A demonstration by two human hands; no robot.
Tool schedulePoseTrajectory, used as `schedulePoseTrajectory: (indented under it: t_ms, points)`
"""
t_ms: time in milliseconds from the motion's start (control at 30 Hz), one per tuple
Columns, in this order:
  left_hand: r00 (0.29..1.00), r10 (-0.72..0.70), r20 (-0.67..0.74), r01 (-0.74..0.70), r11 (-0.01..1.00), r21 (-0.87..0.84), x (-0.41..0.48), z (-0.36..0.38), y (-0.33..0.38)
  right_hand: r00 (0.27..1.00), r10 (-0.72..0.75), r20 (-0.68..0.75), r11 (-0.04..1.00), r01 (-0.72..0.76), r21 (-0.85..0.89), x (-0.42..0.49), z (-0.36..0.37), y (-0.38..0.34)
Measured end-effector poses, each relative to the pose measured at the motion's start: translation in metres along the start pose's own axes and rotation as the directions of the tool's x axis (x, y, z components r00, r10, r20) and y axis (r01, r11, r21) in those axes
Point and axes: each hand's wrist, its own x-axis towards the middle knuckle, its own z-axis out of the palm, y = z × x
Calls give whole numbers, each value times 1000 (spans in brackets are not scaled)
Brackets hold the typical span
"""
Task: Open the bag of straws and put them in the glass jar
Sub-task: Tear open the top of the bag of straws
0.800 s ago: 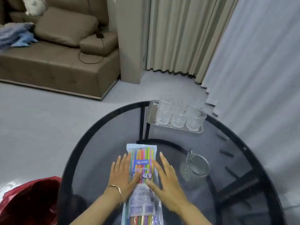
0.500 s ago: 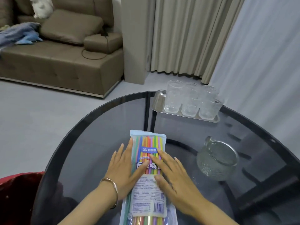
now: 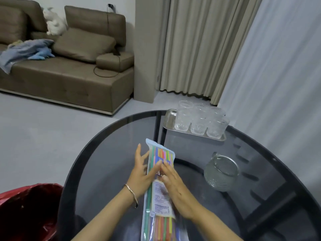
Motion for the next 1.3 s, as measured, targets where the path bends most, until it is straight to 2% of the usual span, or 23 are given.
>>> schedulePoseTrajectory:
  t_ms: [100, 167, 233, 333, 467, 633, 700, 767, 900, 1000, 1133, 1300]
  points:
    - [998, -54, -45, 46, 986, -159, -7, 3, 20, 993, 88, -78, 946, -59, 319, -4, 3, -32]
    - [993, -106, -43, 96, 977, -188, -18, 3, 35, 981, 157, -111, 870, -84, 485, -11, 2, -53]
    - [995, -95, -43, 87, 985, -145, -35, 5, 49, 976, 194, -100, 825, -107, 556, -20, 8, -69]
    - [998, 8, -62, -14, 995, -96, -59, 6, 68, 979, 161, -128, 843, -69, 534, -30, 13, -84]
    - [993, 52, -104, -85, 937, -338, -84, 2, 101, 976, 105, -190, 782, 37, 622, -48, -4, -121]
    - [978, 185, -100, -202, 958, -203, -108, -4, 143, 954, -31, -300, 755, 219, 619, -81, -19, -167]
    - [977, 209, -46, -214, 956, -199, -118, -8, 153, 950, -41, -309, 740, 237, 630, -95, -22, -172]
    - [980, 199, 12, -191, 958, -216, -133, -12, 160, 951, -28, -309, 763, 220, 607, -110, -21, -171]
    - [985, 148, 89, -121, 961, -250, -165, -21, 167, 976, -15, -217, 800, 142, 583, -140, -19, -175]
    - [978, 120, 171, -96, 984, -147, -176, -30, 178, 984, -68, -163, 847, 144, 511, -156, -15, -191]
    - [964, 54, 259, -44, 998, -42, -184, -40, 188, 980, -105, -170, 856, 176, 486, -173, -8, -209]
    - [967, 80, 242, -58, 994, -95, -194, -43, 188, 970, -155, -188, 831, 231, 507, -180, -5, -217]
